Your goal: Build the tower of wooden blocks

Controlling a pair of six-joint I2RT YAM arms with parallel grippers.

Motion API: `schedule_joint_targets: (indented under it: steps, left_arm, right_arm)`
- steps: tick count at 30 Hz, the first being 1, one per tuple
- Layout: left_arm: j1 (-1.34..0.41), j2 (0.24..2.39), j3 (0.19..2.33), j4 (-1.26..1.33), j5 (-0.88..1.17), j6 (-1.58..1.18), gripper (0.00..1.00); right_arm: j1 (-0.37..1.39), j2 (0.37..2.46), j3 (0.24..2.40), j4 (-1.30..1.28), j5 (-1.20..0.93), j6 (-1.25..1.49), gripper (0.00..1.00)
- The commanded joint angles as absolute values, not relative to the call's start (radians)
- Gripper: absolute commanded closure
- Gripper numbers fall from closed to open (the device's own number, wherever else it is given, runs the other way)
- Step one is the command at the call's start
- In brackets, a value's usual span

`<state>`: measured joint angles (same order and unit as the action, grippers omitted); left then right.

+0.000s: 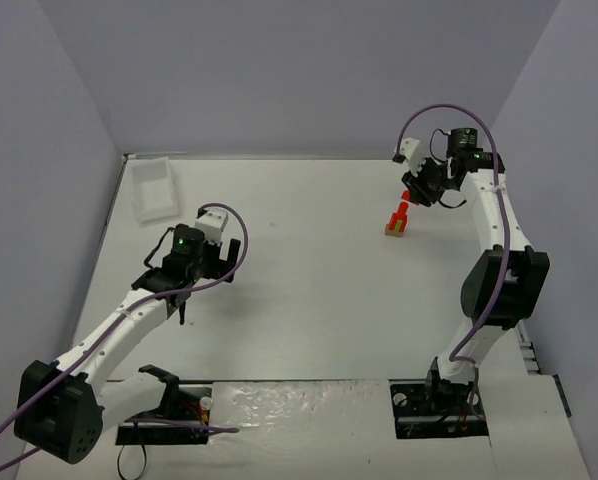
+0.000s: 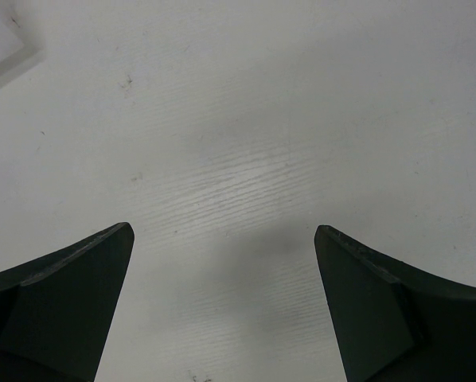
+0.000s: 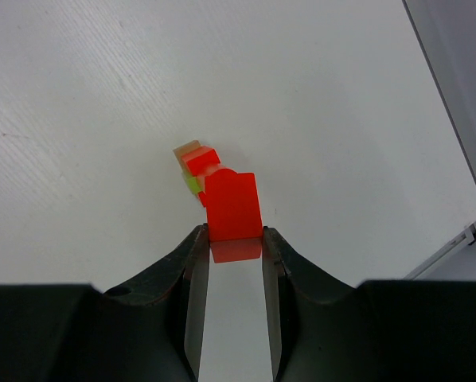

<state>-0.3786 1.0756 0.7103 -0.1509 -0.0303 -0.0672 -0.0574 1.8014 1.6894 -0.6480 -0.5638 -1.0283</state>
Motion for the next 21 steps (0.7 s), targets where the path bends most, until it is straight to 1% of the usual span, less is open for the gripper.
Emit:
schedule_joint_targets:
  steps: [1, 21]
  left_arm:
    - [-0.385, 1.071, 0.725, -0.080, -0.027, -0.051, 0.03]
    - [-0.384, 1.077, 0.721, -0.067, -0.018, -0.035, 0.03]
  right_arm:
    - [-0.051, 1.797, 1.735, -0.658, -0.616, -1.060, 1.00]
    - [-0.029, 1.861, 1.758, -0.657, -0.587, -1.056, 1.00]
